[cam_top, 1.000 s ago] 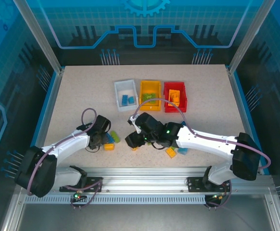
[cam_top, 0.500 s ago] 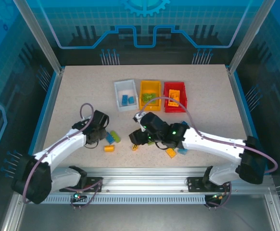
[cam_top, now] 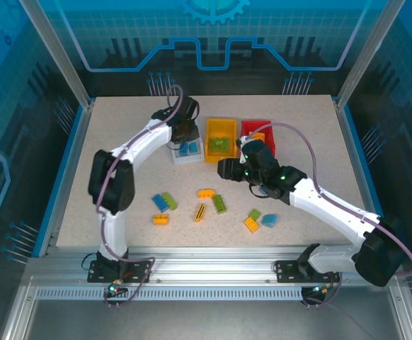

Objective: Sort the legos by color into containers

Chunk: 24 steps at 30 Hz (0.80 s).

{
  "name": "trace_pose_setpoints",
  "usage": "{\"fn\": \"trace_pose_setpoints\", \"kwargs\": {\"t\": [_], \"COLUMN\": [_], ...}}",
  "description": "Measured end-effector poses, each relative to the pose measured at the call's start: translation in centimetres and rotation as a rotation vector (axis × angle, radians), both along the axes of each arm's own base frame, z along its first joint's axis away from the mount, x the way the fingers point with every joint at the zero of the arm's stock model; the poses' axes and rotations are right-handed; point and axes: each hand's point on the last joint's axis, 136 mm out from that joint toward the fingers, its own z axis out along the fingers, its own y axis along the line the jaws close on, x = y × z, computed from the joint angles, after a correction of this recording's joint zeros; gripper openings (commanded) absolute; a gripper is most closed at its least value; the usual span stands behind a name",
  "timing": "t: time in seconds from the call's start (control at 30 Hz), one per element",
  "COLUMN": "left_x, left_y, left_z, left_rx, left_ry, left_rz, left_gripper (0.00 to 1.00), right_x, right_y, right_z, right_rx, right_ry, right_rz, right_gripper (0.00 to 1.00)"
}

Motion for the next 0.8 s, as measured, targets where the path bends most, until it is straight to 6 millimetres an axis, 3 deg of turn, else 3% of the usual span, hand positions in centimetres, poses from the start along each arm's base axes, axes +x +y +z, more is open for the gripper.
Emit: {"fn": "trace_pose_setpoints", "kwargs": {"t": [0.13, 0.23, 0.5, 0.6, 0.8], "left_x": [2.4, 3.2, 1.8, 0.1, -4.7], "left_y": [-0.5, -0.1, 0.8, 0.8, -0.3], "left_z": [-2.7, -3.7, -3.4, -1.4, 5.9], "left_rx": [0.001, 0.0, -0.008, -0.02, -0.083], "left_ry": [0.047, 0.068, 0.099, 0.084, -0.047], "left_rz": [-0.004, -0.003, -0.002, -0.015, -0.062], "left_gripper": [0.14, 0.36, 0.54, 0.58, 0.62], "right_x": [-0.1, -0.1, -0.4, -0.8, -3.1], "right_y": [0.3, 0.3, -0.1, -1.2, -3.1], "right_z": [0.0, 0.1, -0.6, -1.8, -4.6], "right_rx": [0.014, 0.019, 0.006, -0.039, -0.197], "right_ry": [0.008, 0.012, 0.028, 0.059, 0.142], "right_rz": [0.012, 0.013, 0.006, -0.029, -0.077], "right_gripper": [0.61, 0.62, 0.62, 0.62, 0.63]}}
